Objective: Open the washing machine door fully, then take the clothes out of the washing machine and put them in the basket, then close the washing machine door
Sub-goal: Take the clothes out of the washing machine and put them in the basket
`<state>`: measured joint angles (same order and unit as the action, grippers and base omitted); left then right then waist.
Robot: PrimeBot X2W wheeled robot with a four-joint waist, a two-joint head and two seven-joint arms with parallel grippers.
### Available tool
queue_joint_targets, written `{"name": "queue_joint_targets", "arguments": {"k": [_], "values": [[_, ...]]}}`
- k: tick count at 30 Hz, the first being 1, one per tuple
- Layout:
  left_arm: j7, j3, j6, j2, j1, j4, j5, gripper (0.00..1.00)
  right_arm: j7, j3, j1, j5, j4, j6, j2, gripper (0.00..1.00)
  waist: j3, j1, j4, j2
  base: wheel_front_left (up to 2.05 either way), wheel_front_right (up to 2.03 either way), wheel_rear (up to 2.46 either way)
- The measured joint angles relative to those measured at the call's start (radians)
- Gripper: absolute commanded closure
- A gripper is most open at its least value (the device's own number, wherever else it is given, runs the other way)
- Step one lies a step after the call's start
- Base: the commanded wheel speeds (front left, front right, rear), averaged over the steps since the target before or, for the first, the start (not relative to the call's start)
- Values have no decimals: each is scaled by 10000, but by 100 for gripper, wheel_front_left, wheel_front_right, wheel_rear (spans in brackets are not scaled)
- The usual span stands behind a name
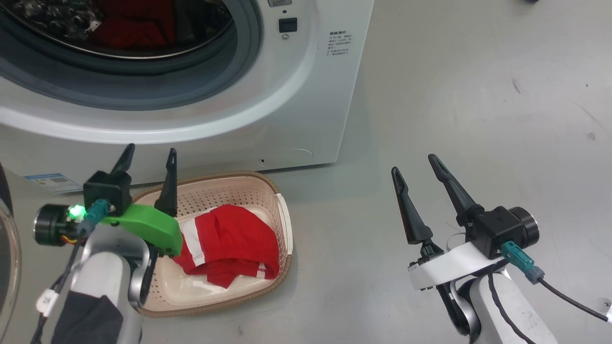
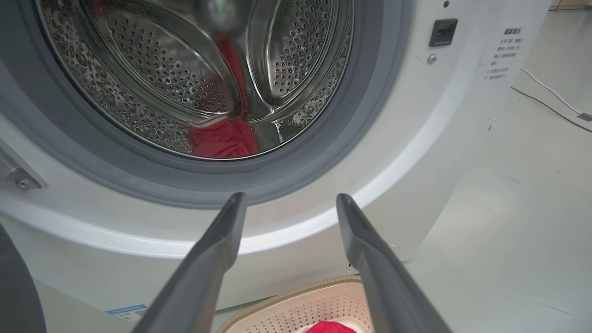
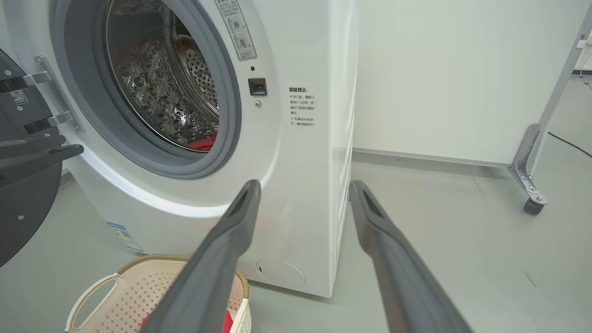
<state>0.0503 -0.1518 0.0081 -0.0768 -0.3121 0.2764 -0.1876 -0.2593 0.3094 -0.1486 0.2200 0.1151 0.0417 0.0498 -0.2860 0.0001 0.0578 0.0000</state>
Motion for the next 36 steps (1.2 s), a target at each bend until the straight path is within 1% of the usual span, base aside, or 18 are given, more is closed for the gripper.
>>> {"name": "queue_joint_targets", "arguments": {"k": [4,11,14,15,17,19,20,25,26,28,29,33,34,36], "values": [[-420,257,-52,-213,-966,391,-25,0,0,236,-218,6,-199,-15,0,0,-556,0,145,0,0,0,0],[-1235,757,-138,-846,-2593,993,-79,0,0,610,-694,188,-604,-94,6,0,-1524,1,515,0,0,0,0],[-1546,932,-169,-1172,-3329,1141,-142,0,0,813,-844,286,-740,-178,12,0,-1940,1,709,0,0,0,0],[-1682,1003,-249,-1292,-3578,1223,-151,0,0,869,-908,339,-780,-182,10,0,-2081,1,779,0,0,0,0],[-1891,1151,-278,-1536,-4007,1367,-169,0,0,961,-1024,454,-882,-199,12,0,-2356,1,923,0,0,0,0],[-2104,1231,-349,-1806,-4386,1419,-169,0,0,1072,-1161,548,-1011,-284,21,0,-2634,1,1077,0,0,0,0],[-2213,1239,-376,-1942,-4584,1442,-165,0,0,1135,-1223,602,-1070,-343,21,0,-2773,1,1153,0,0,0,0],[-2702,1388,-514,-2397,-5726,1582,-153,0,0,1367,-1574,828,-1308,-389,29,0,-3485,1,1535,0,0,0,0],[-2805,1398,-585,-2510,-5961,1593,-142,0,0,1411,-1649,867,-1363,-451,29,0,-3633,1,1610,0,0,0,0],[-2986,1409,-663,-2704,-6399,1616,-140,0,0,1486,-1813,894,-1473,-468,31,0,-3926,1,1754,0,0,0,0],[-3066,1413,-669,-2790,-6614,1628,-136,0,0,1532,-1897,928,-1534,-541,31,0,-4072,1,1823,0,0,0,0],[-3394,1404,-763,-3208,-7393,1733,-2,0,0,1747,-2255,1060,-1732,-548,33,0,-4659,1,2090,0,0,0,0],[-3486,1409,-800,-3407,-7674,1860,25,0,0,1850,-2432,1129,-1764,-633,29,0,-4937,1,2229,0,0,0,0],[-3521,1427,-838,-3574,-7892,2010,58,0,0,1918,-2558,1254,-1791,-677,29,0,-5187,0,2379,0,0,0,0]]}}
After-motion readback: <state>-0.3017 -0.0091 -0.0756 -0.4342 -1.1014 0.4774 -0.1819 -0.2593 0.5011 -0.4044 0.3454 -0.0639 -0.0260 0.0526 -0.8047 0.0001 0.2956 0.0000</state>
